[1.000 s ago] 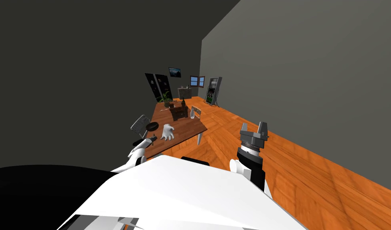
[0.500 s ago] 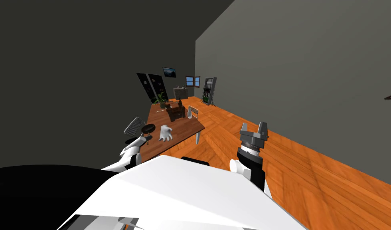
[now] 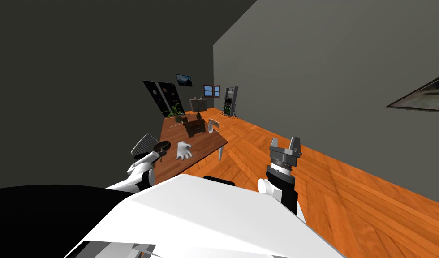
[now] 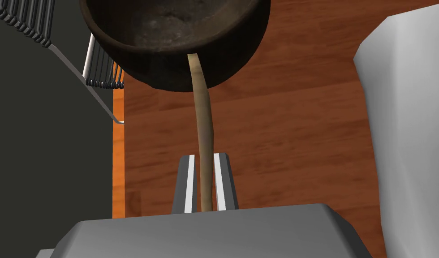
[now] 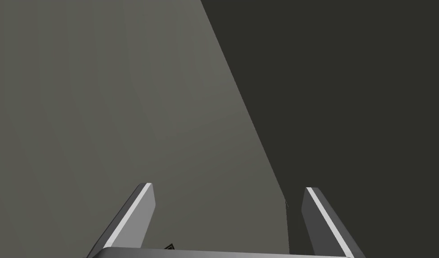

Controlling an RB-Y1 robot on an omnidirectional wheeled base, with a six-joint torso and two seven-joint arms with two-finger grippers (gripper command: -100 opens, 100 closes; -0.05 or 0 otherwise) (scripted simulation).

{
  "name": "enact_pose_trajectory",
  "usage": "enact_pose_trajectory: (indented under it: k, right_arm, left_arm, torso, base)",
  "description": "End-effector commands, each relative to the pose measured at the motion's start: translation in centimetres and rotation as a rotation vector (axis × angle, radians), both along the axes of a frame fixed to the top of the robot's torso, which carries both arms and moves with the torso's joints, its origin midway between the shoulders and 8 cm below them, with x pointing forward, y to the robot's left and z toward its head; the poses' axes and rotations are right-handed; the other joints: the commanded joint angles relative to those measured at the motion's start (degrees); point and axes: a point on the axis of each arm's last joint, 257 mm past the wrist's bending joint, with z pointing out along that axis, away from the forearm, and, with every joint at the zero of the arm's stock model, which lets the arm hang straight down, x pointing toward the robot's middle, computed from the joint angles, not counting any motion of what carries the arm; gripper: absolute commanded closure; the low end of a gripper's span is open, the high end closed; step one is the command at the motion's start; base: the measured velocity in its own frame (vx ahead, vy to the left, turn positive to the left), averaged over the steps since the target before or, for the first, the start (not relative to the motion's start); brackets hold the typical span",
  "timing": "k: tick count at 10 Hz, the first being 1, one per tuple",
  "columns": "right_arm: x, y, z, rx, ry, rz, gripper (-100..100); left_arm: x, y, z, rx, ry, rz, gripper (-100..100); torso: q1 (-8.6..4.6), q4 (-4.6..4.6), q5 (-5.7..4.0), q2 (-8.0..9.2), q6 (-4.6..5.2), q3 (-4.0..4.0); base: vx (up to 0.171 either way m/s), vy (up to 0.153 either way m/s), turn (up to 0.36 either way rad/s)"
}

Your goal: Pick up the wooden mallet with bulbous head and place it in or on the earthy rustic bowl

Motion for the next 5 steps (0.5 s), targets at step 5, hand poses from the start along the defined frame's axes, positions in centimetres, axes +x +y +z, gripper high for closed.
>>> enact_pose_trajectory:
  k: [5]
  right_arm:
    - [0.0,0.0,0.0,0.000,0.000,0.000,0]
  left_arm:
    - [-2.3,4.7,3.0,-0.008,0.001,0.110,100]
  torso:
    - [0.42,-0.03,0.13,-0.11,-0.02,-0.07]
  base:
    - [-0.034,0.057,-0.175]
